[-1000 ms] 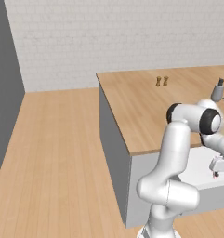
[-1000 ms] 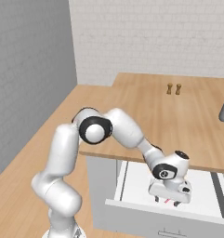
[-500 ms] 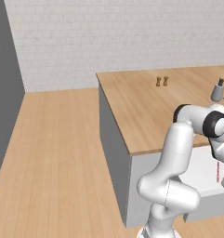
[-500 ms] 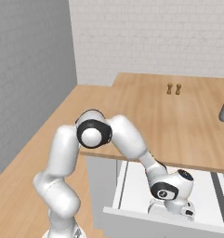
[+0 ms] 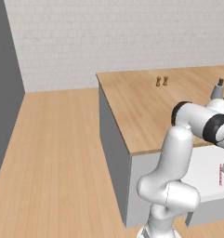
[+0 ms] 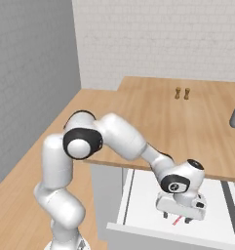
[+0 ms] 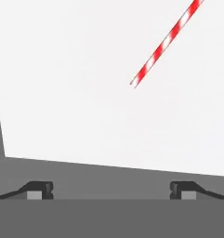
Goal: Take a straw from the drawer in front and place it inside the glass cup on the dining counter.
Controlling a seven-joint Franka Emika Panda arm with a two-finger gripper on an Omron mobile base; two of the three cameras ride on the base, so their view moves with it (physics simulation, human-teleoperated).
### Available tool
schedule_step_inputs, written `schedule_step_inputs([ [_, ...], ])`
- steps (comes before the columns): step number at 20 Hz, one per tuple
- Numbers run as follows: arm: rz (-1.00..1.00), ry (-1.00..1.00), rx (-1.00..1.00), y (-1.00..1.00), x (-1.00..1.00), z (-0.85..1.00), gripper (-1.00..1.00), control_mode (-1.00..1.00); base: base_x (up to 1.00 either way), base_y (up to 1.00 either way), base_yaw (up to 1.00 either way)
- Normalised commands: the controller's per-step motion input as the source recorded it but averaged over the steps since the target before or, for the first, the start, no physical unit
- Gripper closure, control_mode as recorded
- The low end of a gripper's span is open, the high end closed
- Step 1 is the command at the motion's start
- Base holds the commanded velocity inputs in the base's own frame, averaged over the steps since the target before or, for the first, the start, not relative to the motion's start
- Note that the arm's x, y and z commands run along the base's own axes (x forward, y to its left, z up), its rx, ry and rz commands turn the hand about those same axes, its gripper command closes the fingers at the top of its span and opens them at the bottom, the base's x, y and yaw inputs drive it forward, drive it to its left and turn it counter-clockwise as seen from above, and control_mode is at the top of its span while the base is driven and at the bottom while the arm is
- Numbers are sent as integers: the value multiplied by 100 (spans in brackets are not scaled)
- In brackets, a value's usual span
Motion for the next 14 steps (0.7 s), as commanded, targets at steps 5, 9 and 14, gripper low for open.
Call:
schedule_step_inputs([
  [5,0,-5,0,-43,86,-15,-100,-100,0,0,0],
  [9,-1,-3,0,-48,38,-63,-100,-100,0,0,0],
  [14,-10,-9,0,-9,57,-47,-100,-100,0,0,0],
])
